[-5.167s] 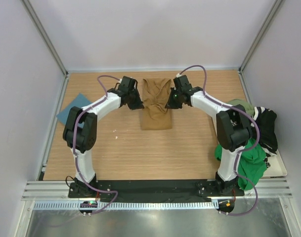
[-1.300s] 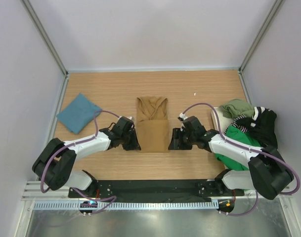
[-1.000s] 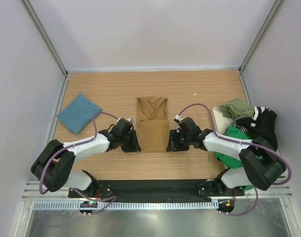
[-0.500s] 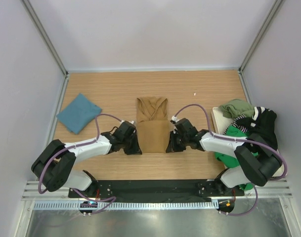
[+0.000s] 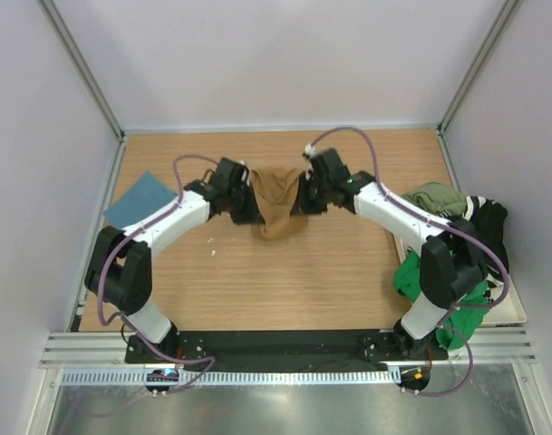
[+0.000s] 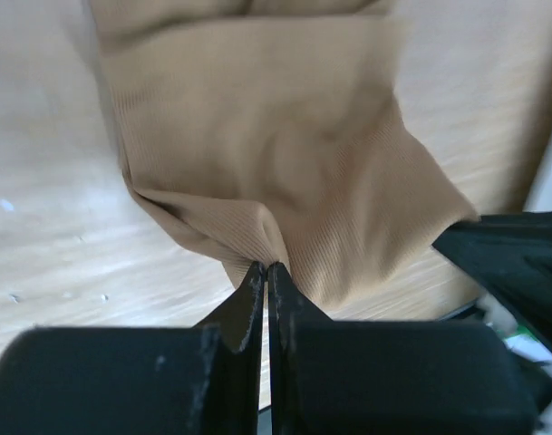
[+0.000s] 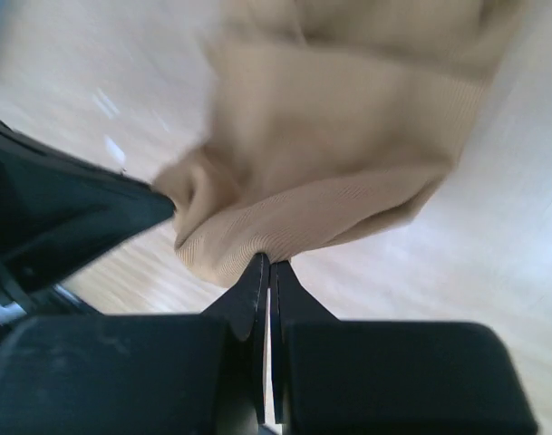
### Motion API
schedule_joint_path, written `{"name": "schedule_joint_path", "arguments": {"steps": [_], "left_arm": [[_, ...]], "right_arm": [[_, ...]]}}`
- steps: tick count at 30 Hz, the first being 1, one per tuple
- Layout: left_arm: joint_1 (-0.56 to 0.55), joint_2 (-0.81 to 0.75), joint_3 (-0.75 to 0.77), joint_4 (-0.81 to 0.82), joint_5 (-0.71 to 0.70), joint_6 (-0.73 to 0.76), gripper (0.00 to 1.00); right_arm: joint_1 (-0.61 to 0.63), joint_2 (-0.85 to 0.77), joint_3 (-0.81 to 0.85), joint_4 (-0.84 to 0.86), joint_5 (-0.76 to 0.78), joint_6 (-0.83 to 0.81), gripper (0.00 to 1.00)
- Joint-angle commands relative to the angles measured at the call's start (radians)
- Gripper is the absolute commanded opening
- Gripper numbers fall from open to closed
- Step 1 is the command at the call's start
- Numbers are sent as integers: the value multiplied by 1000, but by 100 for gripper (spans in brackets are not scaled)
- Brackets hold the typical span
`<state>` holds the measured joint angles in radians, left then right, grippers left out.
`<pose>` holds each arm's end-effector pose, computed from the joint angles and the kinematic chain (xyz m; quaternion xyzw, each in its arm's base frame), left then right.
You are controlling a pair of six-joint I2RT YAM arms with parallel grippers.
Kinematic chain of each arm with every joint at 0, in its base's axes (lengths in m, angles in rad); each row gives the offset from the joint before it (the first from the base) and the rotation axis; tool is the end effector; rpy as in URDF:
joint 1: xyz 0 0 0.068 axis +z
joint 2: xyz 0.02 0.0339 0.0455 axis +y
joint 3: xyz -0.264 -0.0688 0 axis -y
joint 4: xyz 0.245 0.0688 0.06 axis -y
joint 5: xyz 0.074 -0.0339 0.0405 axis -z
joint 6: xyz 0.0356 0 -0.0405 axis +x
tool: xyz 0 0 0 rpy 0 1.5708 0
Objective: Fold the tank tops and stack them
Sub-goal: Fold the tank top
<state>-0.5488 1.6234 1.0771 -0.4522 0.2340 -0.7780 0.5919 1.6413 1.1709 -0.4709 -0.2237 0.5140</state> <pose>0.2800 -0.1809 0.2098 -0.0762 0.9503 -0.2609 0.1519 0.2845 0.2008 0.2314 -0.0713 0.9429 0.2519 0.2061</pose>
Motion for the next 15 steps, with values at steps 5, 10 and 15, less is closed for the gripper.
{"name": "schedule_joint_path", "arguments": {"steps": [5,10,15], "left_arm": [[-38,-235,160,-212,-82,40,0],[-170,-388,-327,27,-70,-133,0],[-373,-517,-497,67,-185,-271,0]], "right_arm": [[12,-168,71,-108,49,3,1],[43,-325,-351,113,-8,115,1],[112,-472,-516,111,23,188,1]]}}
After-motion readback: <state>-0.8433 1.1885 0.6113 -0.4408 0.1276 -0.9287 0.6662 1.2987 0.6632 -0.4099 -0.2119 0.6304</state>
